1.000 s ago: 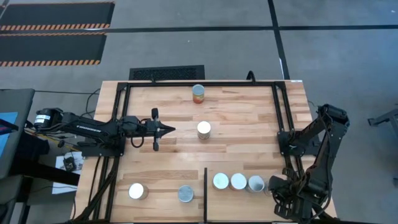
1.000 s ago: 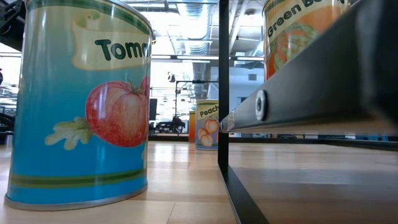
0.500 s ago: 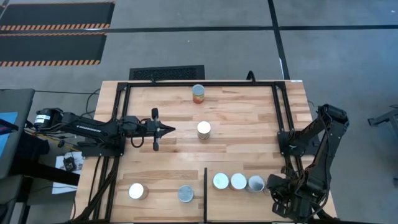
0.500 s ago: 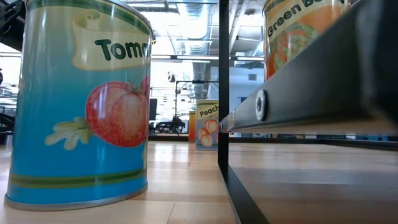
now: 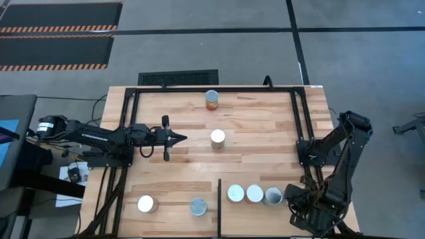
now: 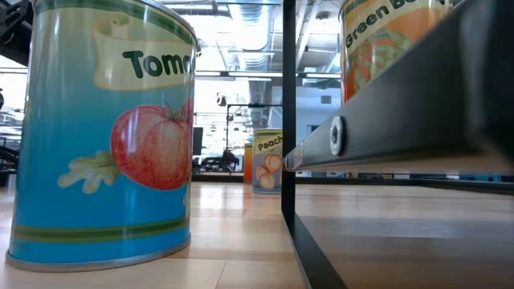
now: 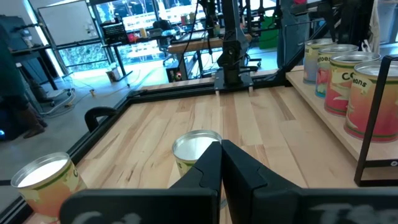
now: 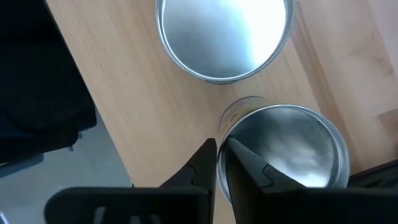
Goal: Pick and place cans onto a shelf
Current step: Put the top canned peaches on the shelf, then put the canned tomatoes on the shelf aligned with the other canned tomatoes
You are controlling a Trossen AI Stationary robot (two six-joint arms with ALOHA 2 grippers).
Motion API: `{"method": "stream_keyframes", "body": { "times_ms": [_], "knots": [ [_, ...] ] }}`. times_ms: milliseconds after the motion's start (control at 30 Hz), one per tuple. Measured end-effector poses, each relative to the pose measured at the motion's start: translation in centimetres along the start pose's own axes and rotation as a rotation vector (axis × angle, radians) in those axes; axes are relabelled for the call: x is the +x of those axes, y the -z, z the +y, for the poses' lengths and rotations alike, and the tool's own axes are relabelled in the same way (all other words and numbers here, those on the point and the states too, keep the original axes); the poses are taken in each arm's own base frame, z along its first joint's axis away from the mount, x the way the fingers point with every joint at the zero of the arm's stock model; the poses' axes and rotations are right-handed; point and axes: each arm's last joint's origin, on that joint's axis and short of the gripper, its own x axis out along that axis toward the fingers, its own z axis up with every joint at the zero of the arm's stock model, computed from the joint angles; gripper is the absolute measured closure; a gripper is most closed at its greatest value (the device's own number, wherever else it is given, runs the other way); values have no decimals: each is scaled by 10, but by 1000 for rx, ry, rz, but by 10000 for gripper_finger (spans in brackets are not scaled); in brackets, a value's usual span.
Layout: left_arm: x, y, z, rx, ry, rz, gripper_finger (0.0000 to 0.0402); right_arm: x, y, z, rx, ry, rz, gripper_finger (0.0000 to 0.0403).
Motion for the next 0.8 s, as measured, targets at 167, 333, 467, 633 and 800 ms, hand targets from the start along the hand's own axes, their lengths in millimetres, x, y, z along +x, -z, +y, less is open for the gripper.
{"method": "stream_keyframes", "body": {
  "times_ms": [167,333,467,633,800],
  "knots": [
    [0,0,0,0,0,0,401,1,-4,0,15,3,4,328],
    [0,0,0,0,0,0,401,1,-6,-1,34,7,39,292],
    [0,0,0,0,0,-1,401,-4,-8,-1,31,6,56,268],
    [0,0,0,0,0,0,401,-27,-13,-1,20,18,42,262],
    [0,0,0,0,0,-1,401,-45,-21,-3,-47,35,-31,279]
  ]
}}
